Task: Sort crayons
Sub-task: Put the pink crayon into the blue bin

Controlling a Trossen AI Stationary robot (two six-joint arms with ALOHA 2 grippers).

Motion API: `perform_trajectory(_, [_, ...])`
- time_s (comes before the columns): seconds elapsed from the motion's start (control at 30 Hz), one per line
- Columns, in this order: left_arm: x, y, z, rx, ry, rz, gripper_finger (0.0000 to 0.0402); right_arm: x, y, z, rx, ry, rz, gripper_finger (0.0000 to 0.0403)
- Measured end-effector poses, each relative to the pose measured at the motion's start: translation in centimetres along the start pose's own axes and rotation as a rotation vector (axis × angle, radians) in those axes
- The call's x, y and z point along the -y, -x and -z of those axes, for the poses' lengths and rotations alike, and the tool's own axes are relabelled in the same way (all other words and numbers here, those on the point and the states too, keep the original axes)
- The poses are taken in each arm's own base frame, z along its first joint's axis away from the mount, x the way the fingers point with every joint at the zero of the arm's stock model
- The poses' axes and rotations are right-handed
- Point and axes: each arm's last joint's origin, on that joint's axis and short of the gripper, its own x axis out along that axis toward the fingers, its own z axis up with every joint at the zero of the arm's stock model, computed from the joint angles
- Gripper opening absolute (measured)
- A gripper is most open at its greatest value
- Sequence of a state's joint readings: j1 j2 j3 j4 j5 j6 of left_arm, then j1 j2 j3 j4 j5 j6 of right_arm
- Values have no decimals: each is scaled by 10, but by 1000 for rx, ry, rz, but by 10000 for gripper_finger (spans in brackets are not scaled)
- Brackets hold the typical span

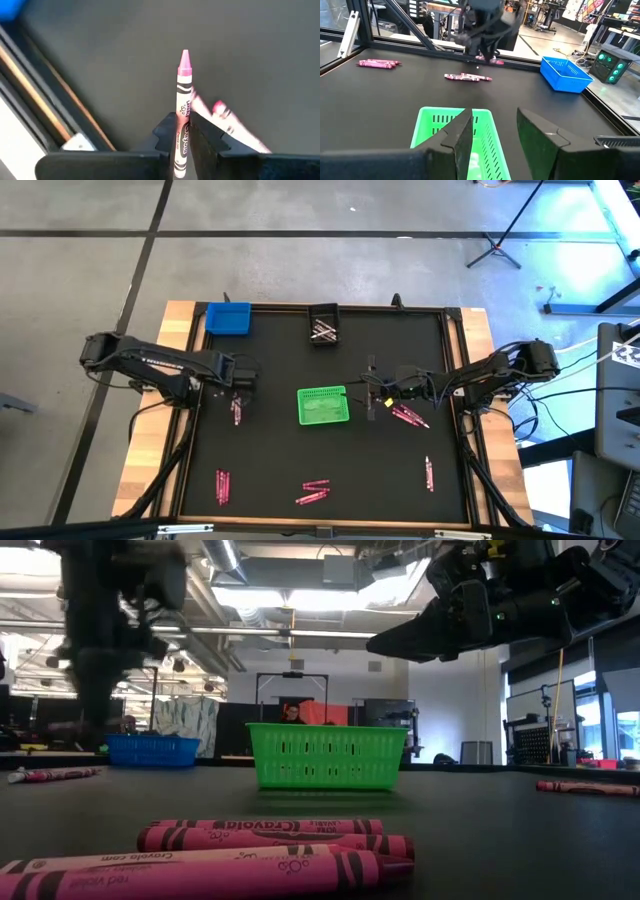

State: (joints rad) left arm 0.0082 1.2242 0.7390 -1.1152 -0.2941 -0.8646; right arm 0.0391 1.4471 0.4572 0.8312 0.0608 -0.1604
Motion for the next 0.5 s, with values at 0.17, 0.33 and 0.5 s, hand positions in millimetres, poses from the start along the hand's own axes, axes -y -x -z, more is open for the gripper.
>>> perform_trajectory(0.17, [0, 20, -21, 176, -129, -54, 39, 0, 0, 3, -27, 1, -4, 150])
perform_trajectory(0.33, [-11, 26, -50, 320, -176, -132, 39, 0, 0, 3, -28, 0, -3, 150])
perform_trajectory(0.5, [-37, 17, -77, 329, -135, -157, 39, 0, 0, 3, -28, -1, -1, 150])
